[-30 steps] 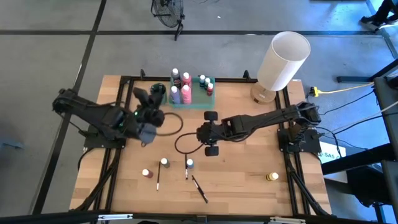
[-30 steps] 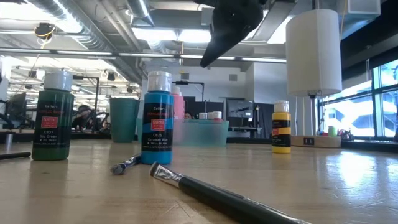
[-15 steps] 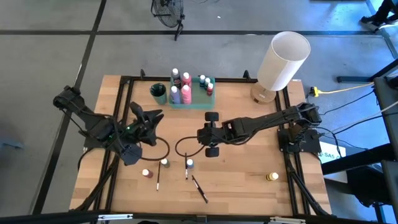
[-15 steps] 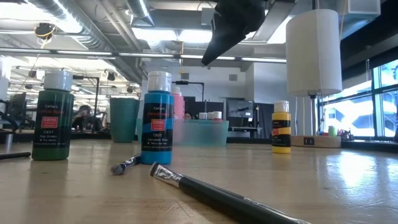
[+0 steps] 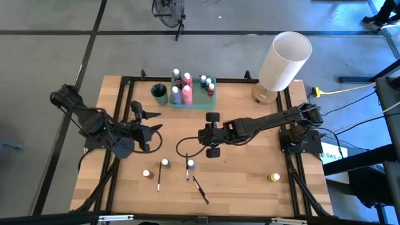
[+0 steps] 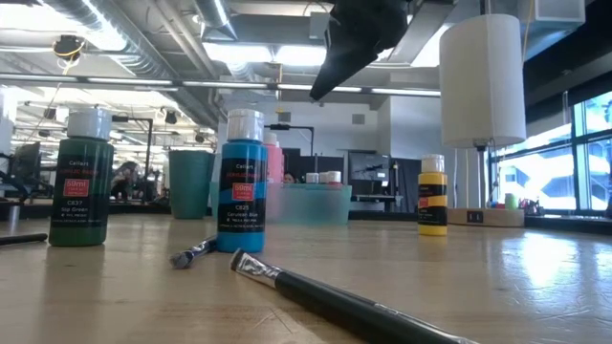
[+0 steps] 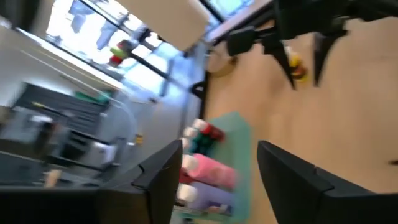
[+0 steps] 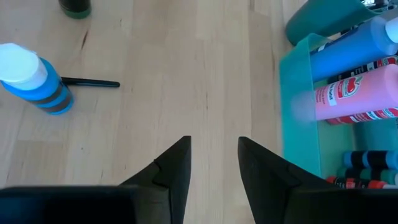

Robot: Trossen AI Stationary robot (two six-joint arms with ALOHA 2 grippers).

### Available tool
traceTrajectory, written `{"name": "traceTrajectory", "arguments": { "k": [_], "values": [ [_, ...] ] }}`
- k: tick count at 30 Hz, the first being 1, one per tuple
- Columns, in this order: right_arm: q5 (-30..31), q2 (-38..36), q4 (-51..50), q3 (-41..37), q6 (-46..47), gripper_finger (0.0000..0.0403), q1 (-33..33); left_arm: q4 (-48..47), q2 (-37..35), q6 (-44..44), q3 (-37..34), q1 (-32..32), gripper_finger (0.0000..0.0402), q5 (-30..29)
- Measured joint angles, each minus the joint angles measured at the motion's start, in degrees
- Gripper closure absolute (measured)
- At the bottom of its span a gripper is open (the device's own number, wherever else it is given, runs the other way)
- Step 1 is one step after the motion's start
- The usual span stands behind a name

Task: Pick & Place Paint Supplies
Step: Put the small green paint bottle into the green bin

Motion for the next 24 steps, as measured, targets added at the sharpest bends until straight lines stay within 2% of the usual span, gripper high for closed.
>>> {"name": "traceTrajectory", "arguments": {
  "k": [8, 14, 19, 24],
  "values": [
    [-0.18, 0.00, 0.01, 0.00, 0.00, 0.0268, 0.00, -3.53, -0.90, -17.83, -0.57, 2.41, 0.0148, 15.66],
    [-0.18, 0.00, 0.12, 0.00, 0.03, 0.0268, 0.00, -3.27, -0.76, -20.82, -3.25, 3.13, 0.0131, 27.53],
    [1.13, -0.02, 0.11, 0.00, 0.46, 0.0268, 0.04, -1.79, -0.74, -24.26, -7.64, 2.29, 0.0131, 32.40],
    [1.24, -0.04, 0.09, 0.00, 0.50, 0.0268, 0.04, 1.58, 0.26, -28.71, -13.13, 2.33, 0.0131, 31.40]
  ]
}}
